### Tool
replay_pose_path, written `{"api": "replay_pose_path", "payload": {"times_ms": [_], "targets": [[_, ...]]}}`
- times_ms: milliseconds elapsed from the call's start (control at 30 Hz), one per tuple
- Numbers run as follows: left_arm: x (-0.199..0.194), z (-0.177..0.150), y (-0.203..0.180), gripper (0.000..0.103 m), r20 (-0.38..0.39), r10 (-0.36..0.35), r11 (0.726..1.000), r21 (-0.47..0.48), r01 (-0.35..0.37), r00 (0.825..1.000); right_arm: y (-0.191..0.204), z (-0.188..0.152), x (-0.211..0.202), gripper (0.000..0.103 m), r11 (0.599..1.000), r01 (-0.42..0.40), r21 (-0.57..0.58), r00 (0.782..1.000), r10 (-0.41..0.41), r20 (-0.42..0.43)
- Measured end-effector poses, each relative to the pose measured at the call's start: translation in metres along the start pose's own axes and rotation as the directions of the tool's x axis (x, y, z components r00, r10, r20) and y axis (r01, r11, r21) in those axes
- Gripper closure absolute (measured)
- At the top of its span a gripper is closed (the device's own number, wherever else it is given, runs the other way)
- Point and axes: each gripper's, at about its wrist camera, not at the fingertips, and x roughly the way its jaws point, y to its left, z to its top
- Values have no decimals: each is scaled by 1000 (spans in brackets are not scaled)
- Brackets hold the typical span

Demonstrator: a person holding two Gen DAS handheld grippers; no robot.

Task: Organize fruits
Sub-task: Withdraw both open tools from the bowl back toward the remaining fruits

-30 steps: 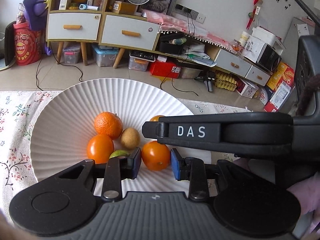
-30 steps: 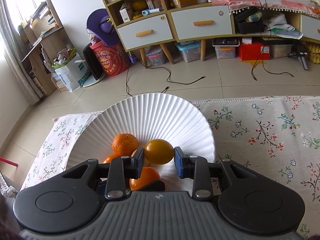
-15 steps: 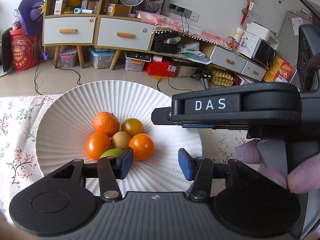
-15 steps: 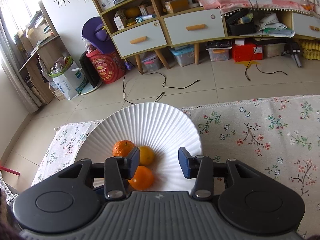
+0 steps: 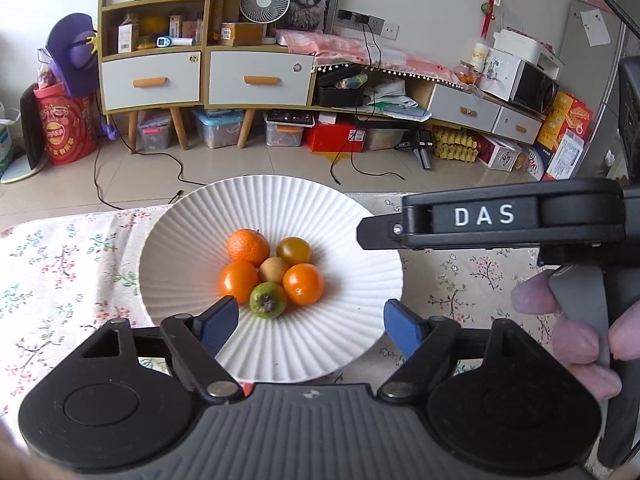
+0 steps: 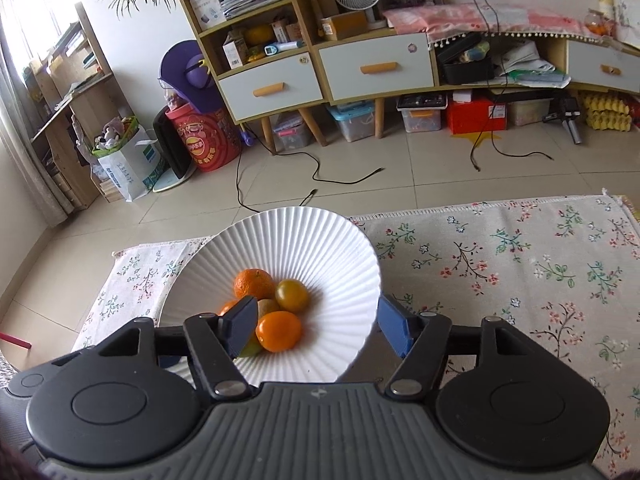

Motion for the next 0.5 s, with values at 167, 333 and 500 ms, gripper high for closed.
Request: {"api": "replay_pose_path", "payload": {"times_ms": [167,333,500], "targets": [[-12,-5,2,21,-11,19,1000,7,-19,1000,2,-6,-11,25,1000,6,-1,1000,-6,1],[-23,-11,3,8,0,55,998,13,-55,998,4,-11,-19,19,1000,25,8,1000,-25,-1],[-35,-15,5,6,-4,80,997,22,-79,997,10,-19,-28,10,999,33,-1,999,-33,0]]}}
